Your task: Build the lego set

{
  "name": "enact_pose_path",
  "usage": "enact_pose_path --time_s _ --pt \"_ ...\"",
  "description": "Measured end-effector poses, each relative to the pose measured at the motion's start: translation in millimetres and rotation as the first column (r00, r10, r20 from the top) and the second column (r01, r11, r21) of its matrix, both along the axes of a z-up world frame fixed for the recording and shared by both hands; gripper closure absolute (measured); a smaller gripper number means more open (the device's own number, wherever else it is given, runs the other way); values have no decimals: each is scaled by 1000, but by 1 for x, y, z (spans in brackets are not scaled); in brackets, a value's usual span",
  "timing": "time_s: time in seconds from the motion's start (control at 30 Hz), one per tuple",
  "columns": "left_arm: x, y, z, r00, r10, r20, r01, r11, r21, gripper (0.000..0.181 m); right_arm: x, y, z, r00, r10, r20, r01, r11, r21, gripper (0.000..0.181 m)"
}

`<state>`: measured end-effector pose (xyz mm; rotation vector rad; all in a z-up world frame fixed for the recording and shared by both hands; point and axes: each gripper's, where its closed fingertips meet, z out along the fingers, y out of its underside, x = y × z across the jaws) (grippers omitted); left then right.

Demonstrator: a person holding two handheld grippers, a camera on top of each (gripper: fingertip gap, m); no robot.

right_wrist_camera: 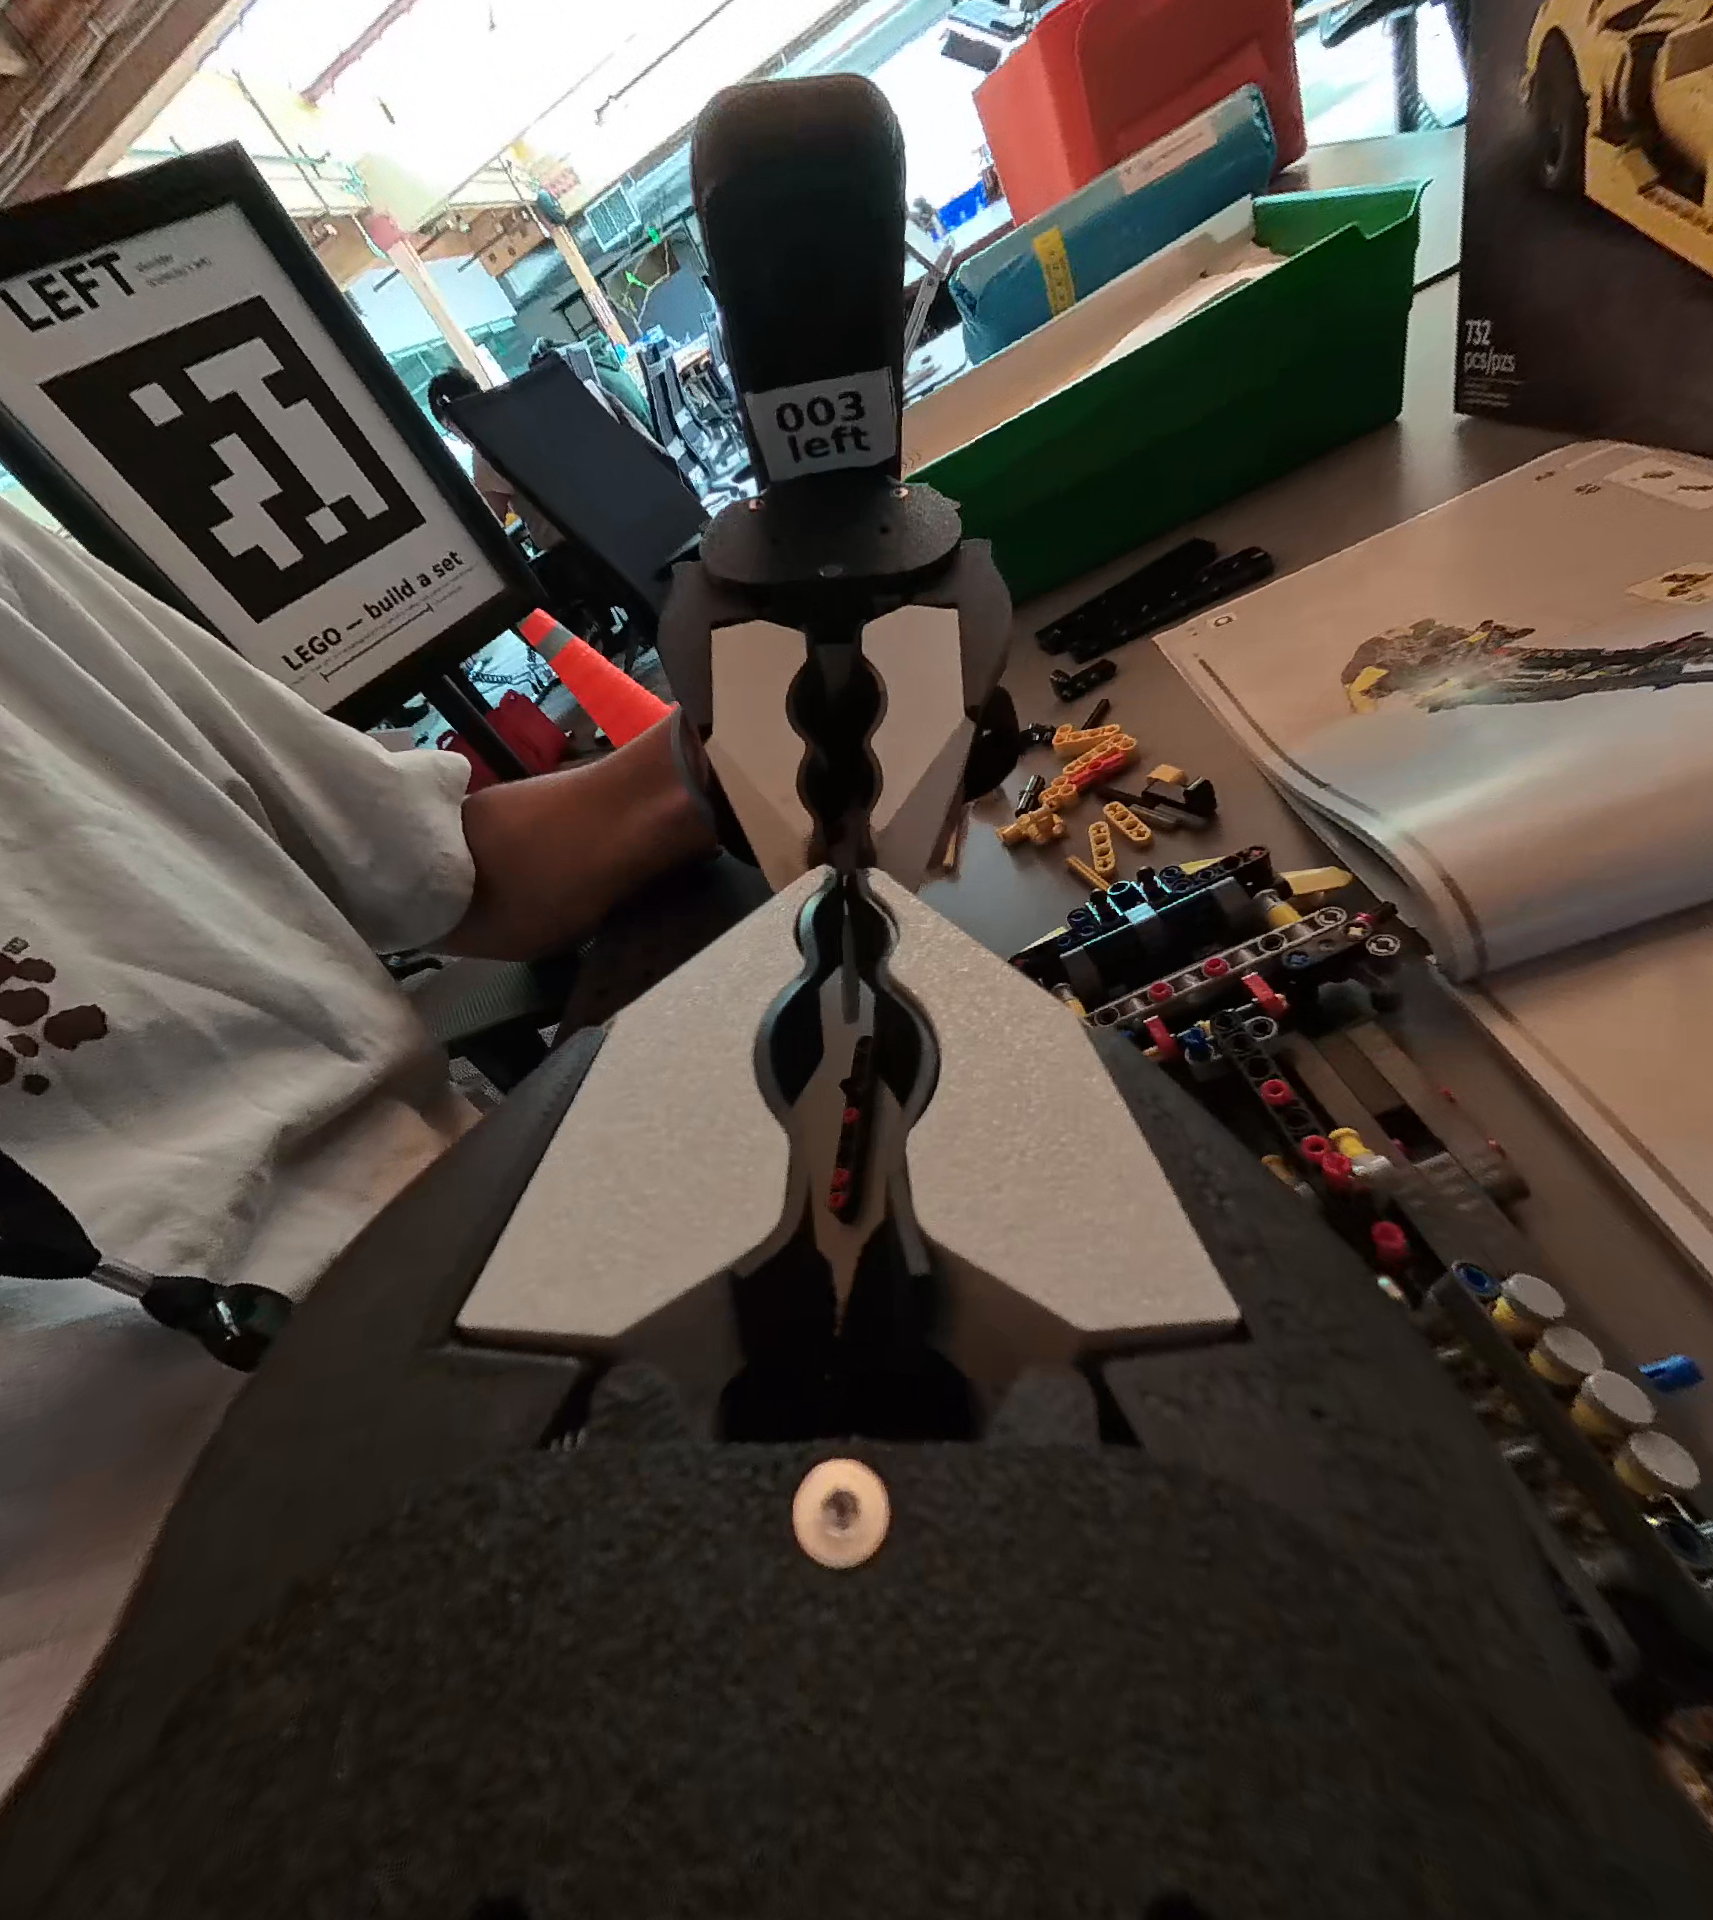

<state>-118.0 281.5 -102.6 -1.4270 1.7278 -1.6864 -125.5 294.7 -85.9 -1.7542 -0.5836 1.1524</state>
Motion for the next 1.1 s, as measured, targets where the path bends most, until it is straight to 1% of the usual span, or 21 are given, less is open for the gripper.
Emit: enact_pose_path --time_s 0.2,0.33,0.5,0.57,0.63,0.7,0.77,0.8,0.83,0.87,0.9,0.93,1.0,1.03,1.1 --pt "0 0 -4 1000 -3 -24 3 1000 -5 179 2 4 -6 999 -28 47 28 1000 15 173" --pt "0 0 -6 999 -4 -36 3 1000 -14 179 3 4 -8 998 -26 57 25 1000 15 170" --pt "-1 3 -2 1000 4 -22 -5 999 -34 179 2 3 -8 999 -12 45 11 1000 3 169" --pt "-1 2 -3 1000 0 -26 -1 1000 -30 179 0 3 -10 998 -9 58 9 1000 2 171" --pt "-1 2 -4 1000 5 -29 -5 1000 -20 179 0 2 -10 998 -6 58 6 1000 0 178" --pt "0 3 -3 1000 11 -26 -11 1000 -26 179 1 3 -9 998 -14 55 14 1000 1 178" --pt "1 7 -1 999 34 -14 -34 999 -24 179 4 7 -7 998 -39 41 39 999 -1 179" --pt "3 12 -1 998 64 -6 -64 998 -9 179 8 12 -6 997 -74 32 74 997 -4 179" --pt "6 20 -5 993 115 -8 -115 993 42 177 15 19 -6 992 -127 23 127 992 -10 179" --pt "10 30 -10 984 180 5 -179 976 127 173 23 25 -7 984 -178 10 178 984 -26 179" --pt "13 39 -12 969 244 31 -245 944 223 163 31 32 -6 973 -229 -18 227 972 -54 179" --pt "15 44 -13 957 284 62 -289 906 310 154 38 36 -5 961 -272 -57 267 960 -87 179" --pt "18 51 -12 931 341 130 -362 818 446 149 47 40 -1 937 -315 -149 295 945 -143 179" --pt "20 52 -13 924 352 150 -379 784 491 146 49 41 2 927 -322 -191 294 942 -161 180" --pt "22 49 -14 920 352 171 -387 749 539 143 47 40 5 916 -316 -247 278 944 -179 180"
